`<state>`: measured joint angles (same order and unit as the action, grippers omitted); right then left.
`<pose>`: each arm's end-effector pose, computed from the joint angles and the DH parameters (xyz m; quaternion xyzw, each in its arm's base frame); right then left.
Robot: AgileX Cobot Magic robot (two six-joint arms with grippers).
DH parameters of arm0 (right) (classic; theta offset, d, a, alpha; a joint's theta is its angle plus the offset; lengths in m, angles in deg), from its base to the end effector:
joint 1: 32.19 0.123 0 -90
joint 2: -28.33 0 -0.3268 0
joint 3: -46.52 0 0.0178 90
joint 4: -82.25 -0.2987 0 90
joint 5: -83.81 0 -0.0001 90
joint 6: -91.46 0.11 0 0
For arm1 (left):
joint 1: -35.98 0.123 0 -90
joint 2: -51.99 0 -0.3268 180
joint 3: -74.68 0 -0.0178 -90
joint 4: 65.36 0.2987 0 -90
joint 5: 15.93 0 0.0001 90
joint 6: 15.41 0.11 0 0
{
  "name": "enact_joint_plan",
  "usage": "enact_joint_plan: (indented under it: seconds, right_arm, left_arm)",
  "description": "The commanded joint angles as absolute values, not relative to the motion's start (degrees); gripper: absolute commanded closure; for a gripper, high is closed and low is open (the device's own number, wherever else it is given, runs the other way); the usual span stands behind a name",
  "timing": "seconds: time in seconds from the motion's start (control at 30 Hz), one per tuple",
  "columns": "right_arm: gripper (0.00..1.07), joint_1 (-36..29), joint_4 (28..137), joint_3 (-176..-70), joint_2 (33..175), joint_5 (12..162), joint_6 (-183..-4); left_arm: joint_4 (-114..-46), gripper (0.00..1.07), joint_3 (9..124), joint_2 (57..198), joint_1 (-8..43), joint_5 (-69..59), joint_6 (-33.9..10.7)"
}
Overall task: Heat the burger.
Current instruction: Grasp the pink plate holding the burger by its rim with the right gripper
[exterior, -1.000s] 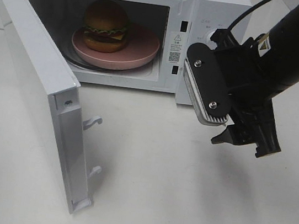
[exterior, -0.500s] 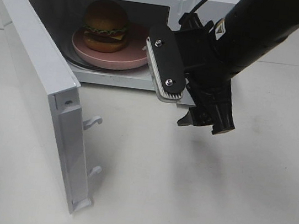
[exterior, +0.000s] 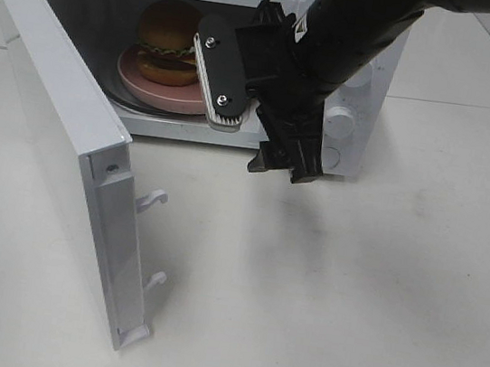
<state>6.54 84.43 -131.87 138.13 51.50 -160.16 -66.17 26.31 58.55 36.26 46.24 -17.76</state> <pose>0.3605 0.2862 0.2493 -0.7869 0.5326 -0.1022 0.2944 0.0075 -0.0013 0.2963 -0.0191 0.8529 -0.0165 0.5215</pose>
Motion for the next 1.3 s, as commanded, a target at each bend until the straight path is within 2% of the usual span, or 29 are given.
enact_joint_plan:
  seconds: [0.03, 1.3]
  right_arm:
    - [0.22, 6.71, 84.54, -133.36, 139.45, 52.64, -159.36]
    - [0.28, 6.71, 84.6, -153.81, 159.1, 53.62, -154.89]
  left_arm:
    - [-66.34, 0.06, 26.2, 58.09, 36.26, 45.49, -17.99]
    - [-66.34, 0.06, 26.2, 58.09, 36.26, 45.49, -17.99]
